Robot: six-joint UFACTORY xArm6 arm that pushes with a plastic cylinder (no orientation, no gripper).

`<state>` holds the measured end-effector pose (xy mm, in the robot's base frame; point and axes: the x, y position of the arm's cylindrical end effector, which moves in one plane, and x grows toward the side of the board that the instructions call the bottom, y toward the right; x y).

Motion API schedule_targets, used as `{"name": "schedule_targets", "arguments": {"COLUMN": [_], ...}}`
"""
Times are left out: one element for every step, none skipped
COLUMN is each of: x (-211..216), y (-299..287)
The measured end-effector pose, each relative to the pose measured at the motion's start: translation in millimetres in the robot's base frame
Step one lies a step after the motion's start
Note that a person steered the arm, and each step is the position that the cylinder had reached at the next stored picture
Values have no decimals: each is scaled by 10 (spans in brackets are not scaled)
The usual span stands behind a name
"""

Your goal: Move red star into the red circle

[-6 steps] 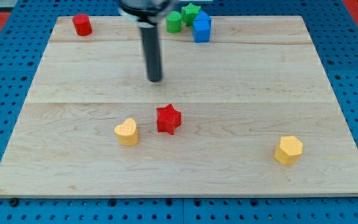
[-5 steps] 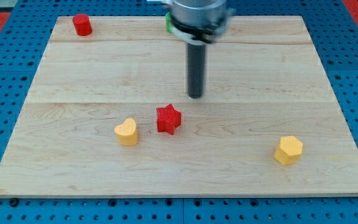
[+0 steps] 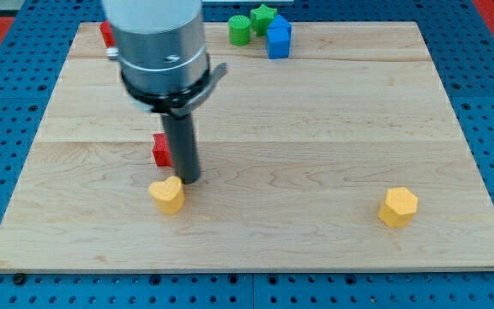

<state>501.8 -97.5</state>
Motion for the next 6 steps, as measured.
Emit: {"name": "schedule_targets", "arguments": {"x": [-343, -620, -371, -527, -939, -1181], "y": [-209, -173, 172, 259, 140, -396]}}
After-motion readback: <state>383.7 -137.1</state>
